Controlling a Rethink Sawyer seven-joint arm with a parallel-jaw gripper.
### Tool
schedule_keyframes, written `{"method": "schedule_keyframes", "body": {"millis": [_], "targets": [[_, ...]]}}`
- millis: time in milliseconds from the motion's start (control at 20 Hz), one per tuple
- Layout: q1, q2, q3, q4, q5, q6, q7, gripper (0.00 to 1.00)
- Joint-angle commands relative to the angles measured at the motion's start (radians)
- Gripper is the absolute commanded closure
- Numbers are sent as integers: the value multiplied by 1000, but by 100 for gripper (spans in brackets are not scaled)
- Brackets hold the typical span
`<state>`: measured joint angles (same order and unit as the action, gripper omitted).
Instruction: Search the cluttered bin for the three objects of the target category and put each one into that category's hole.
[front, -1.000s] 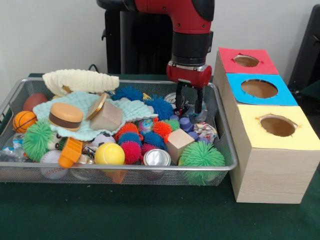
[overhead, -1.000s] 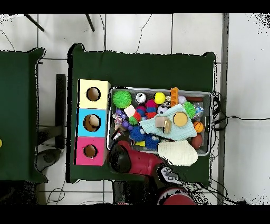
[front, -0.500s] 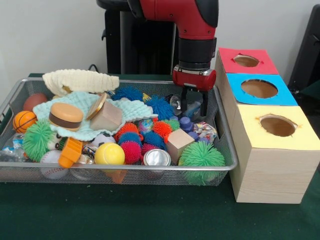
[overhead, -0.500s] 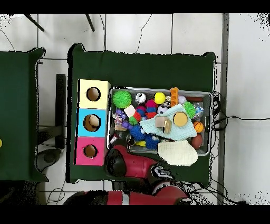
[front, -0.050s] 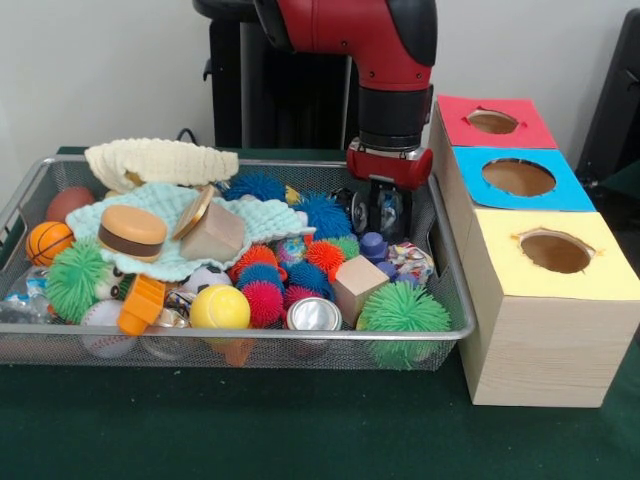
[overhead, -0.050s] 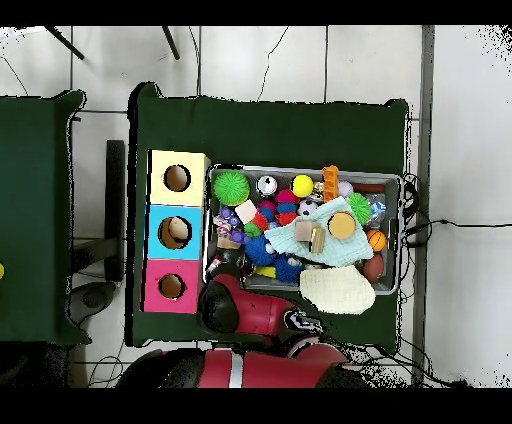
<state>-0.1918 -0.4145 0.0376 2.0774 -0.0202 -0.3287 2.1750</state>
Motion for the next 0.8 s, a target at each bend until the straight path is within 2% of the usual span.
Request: {"method": "schedule_keyframes", "body": {"millis": [50, 450, 700, 800], "targets": [[35, 162, 11, -18, 13, 92, 107, 100], [-21, 170, 54, -30, -36, 136, 74, 100], [-23, 166, 52, -28, -29, 148, 74, 100], [-25, 153, 50, -29, -22, 181, 64, 100]]}}
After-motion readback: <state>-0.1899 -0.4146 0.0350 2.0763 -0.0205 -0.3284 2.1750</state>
